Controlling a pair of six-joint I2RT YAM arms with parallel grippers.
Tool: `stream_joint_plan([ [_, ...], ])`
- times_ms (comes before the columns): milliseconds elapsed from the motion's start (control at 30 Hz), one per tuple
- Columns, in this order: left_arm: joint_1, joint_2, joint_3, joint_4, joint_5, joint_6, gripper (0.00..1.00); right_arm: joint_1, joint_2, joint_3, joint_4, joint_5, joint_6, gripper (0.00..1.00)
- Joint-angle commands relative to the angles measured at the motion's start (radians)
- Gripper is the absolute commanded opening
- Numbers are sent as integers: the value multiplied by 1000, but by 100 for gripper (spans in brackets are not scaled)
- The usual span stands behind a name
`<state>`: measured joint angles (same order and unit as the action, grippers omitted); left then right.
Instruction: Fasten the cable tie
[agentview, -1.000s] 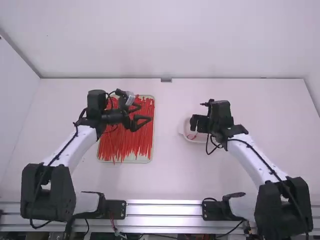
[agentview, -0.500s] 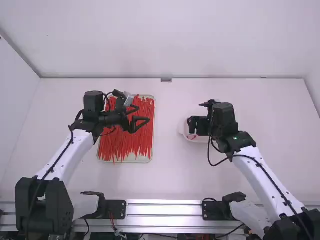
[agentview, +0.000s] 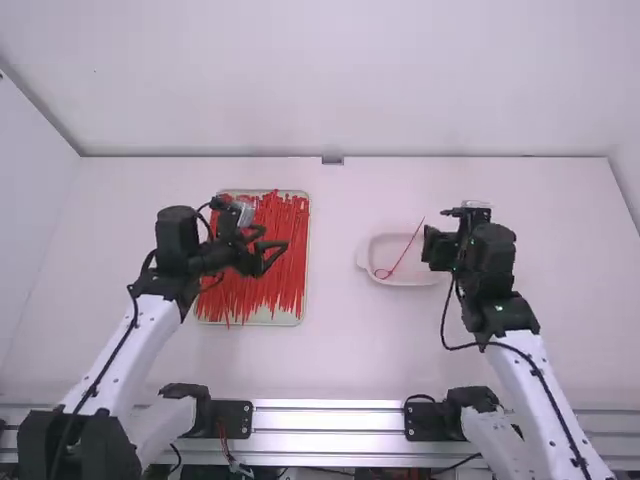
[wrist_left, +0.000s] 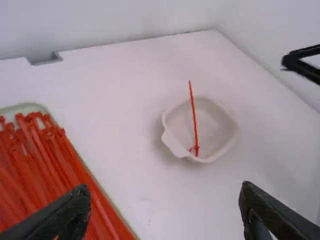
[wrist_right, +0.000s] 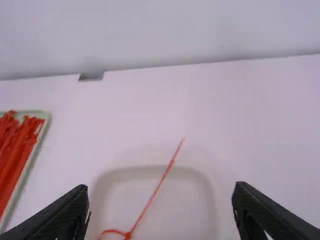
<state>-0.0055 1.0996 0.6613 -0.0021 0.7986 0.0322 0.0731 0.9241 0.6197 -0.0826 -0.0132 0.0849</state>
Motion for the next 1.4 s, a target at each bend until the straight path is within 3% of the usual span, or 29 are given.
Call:
stream_joint_plan([
  [0, 6, -63, -50, 2, -74, -32, 73, -52, -63, -55, 40, 13, -85, 71],
  [833, 6, -622, -609, 2, -633, -32, 17, -73, -614, -606, 83, 13, -85, 16],
  [1167, 6, -802, -661, 2, -799, -32, 0, -73, -770, -620, 83, 13, -85, 0],
  [1367, 6, -892, -661, 2, -799, -32, 0, -73, -846, -620, 83, 13, -85, 0],
])
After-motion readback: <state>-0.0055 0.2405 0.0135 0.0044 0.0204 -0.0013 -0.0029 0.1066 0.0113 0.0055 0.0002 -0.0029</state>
